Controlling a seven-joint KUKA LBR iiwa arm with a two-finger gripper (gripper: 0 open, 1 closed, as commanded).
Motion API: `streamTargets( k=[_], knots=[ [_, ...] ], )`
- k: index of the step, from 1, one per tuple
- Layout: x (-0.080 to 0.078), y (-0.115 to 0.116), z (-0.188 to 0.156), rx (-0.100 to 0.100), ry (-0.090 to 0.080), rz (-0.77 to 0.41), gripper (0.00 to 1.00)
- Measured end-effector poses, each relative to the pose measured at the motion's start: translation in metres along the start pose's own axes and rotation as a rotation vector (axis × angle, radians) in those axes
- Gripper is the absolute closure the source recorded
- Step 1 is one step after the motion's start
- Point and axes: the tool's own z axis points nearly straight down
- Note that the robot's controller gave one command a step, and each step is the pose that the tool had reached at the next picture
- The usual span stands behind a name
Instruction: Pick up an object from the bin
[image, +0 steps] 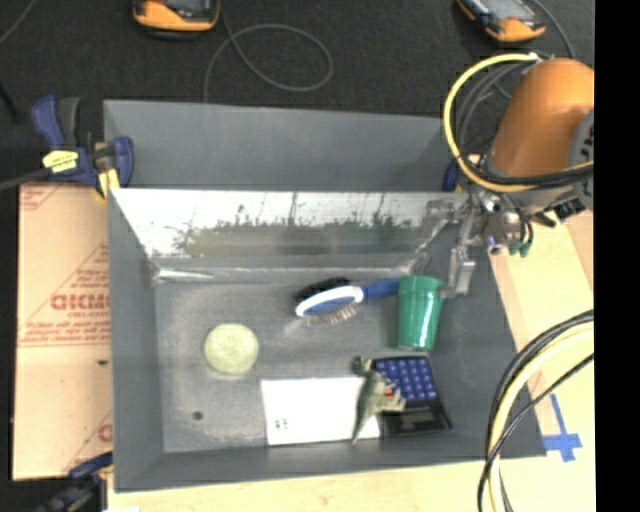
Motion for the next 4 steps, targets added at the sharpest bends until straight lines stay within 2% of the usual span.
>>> streamTargets(
  k=[1,2,3,4],
  knots=[
    [-0.002,0.001,-0.006,0.002,-0.009,-0.003,0.0],
    [0.045,-0.002,0.063,0.002,-0.009,-0.198,0.0],
    [0.051,0.0,0.073,0.003,-0.011,-0.379,0.0],
    [0.081,-0.006,0.07,0.001,-0.017,-0.259,0.0]
  ],
)
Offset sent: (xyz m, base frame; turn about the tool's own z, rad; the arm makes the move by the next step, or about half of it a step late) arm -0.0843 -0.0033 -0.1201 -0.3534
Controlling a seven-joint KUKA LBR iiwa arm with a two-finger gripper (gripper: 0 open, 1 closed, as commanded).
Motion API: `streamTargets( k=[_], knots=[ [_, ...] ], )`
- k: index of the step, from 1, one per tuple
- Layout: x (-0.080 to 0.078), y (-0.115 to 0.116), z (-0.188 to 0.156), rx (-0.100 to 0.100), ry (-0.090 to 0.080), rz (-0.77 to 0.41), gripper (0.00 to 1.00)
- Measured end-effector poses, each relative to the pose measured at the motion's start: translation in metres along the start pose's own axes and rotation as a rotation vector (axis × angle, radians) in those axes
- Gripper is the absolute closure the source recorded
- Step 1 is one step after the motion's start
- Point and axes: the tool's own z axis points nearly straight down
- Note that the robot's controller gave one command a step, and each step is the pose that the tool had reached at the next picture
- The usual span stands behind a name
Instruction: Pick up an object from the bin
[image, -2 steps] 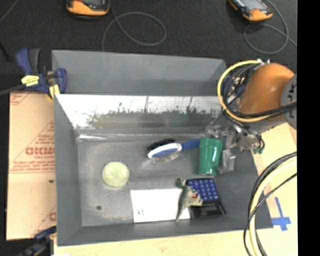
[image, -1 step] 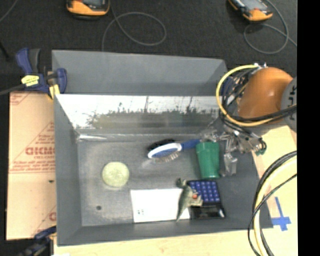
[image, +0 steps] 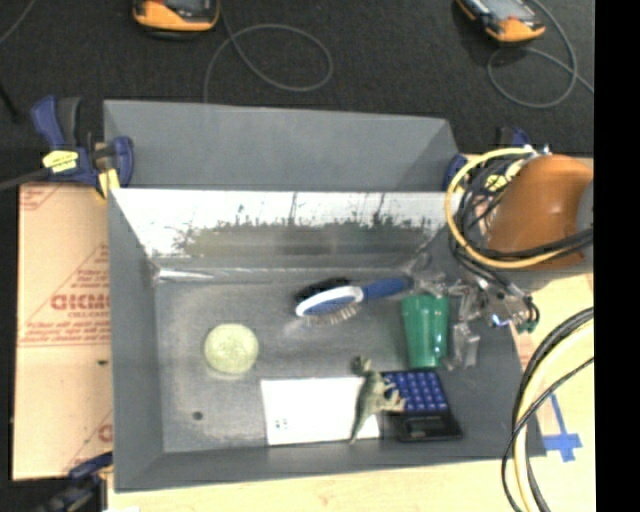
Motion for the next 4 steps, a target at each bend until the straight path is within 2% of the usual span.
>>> streamTargets(
  k=[1,2,3,4],
  knots=[
    [0.007,0.002,0.022,0.003,-0.002,0.073,0.0],
    [0.037,-0.002,0.031,0.032,-0.046,-0.023,1.0],
    [0.041,0.003,0.035,0.019,-0.034,-0.022,1.0],
    [0.035,-0.003,0.026,0.0,0.007,-0.022,1.0]
  ],
)
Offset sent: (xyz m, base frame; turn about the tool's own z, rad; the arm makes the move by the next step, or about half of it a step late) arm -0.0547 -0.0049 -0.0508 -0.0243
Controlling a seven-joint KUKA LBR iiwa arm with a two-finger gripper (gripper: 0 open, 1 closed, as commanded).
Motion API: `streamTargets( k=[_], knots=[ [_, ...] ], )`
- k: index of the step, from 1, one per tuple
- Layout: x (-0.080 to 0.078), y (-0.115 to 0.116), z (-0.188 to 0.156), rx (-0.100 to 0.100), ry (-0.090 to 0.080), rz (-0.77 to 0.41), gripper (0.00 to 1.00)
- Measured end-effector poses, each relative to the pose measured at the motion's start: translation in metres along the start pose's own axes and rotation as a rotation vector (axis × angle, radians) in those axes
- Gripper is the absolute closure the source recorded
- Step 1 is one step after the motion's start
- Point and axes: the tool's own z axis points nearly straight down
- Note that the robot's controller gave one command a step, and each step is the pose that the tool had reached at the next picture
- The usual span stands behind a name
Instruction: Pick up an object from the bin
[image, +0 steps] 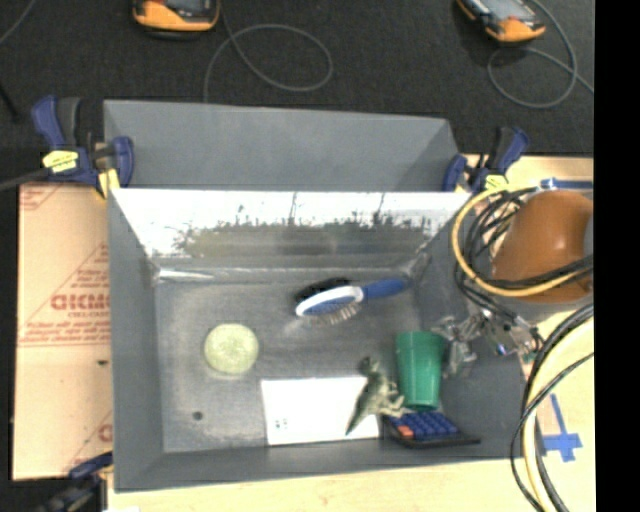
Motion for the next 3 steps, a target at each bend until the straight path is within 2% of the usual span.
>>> streamTargets(
  k=[1,2,3],
  knots=[
    [0.004,0.004,-0.034,0.0,0.0,-0.003,1.0],
    [-0.001,0.0,-0.006,-0.003,0.005,-0.003,1.0],
    [0.002,0.003,-0.061,0.0,0.0,-0.005,1.0]
  ],
)
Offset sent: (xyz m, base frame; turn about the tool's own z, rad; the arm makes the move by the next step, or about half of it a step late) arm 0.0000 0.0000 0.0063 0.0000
